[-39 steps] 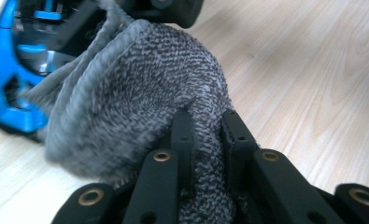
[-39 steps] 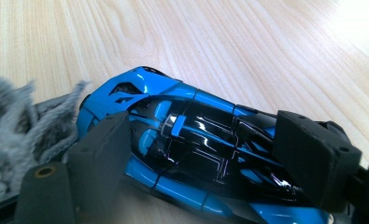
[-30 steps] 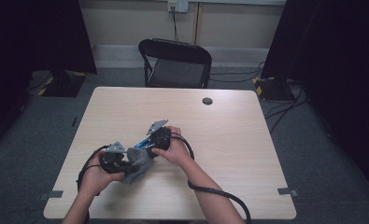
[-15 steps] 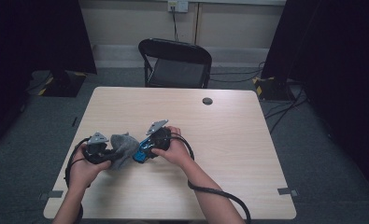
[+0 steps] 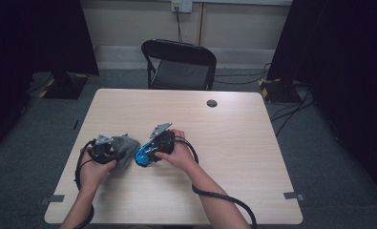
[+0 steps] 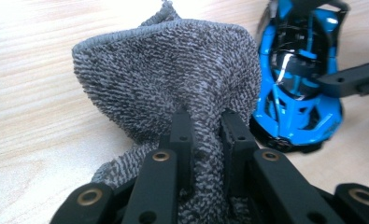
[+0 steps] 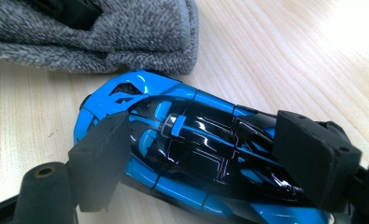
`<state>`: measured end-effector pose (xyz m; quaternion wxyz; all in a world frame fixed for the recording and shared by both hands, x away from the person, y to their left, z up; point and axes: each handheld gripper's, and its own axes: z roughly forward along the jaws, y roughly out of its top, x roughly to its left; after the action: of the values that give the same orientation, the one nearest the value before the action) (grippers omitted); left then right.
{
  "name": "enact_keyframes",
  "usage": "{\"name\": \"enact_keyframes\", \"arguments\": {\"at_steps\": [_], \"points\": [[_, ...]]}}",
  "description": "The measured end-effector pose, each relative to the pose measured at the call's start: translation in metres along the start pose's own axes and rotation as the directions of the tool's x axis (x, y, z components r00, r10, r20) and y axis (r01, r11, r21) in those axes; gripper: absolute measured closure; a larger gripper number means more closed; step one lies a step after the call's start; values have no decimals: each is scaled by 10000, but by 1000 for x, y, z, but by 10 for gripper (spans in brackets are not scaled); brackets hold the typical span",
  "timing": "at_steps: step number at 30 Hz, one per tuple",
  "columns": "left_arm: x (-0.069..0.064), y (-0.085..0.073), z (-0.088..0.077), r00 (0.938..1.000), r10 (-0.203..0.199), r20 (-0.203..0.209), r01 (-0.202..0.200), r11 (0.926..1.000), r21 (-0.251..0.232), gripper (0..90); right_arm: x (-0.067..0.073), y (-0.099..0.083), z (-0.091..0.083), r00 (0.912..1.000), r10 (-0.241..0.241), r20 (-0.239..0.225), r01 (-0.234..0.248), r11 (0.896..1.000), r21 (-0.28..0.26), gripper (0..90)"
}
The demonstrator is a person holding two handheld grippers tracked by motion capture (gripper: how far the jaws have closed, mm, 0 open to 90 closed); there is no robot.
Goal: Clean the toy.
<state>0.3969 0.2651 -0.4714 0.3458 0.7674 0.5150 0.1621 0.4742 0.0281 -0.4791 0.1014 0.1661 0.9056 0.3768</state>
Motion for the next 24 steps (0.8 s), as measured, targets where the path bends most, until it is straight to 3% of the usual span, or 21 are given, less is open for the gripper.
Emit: {"name": "enact_keyframes", "arguments": {"at_steps": [5, 24], "points": [[-3, 0, 4, 9998, 130, -161, -126, 9997, 224, 774, 0, 0, 0, 10000, 3, -1, -3, 10000, 4, 196], [-10, -4, 9, 9990, 406, 202, -418, 9969, 670, 775, 0, 0, 0, 10000, 29, 11, -29, 10000, -12, 196]]}}
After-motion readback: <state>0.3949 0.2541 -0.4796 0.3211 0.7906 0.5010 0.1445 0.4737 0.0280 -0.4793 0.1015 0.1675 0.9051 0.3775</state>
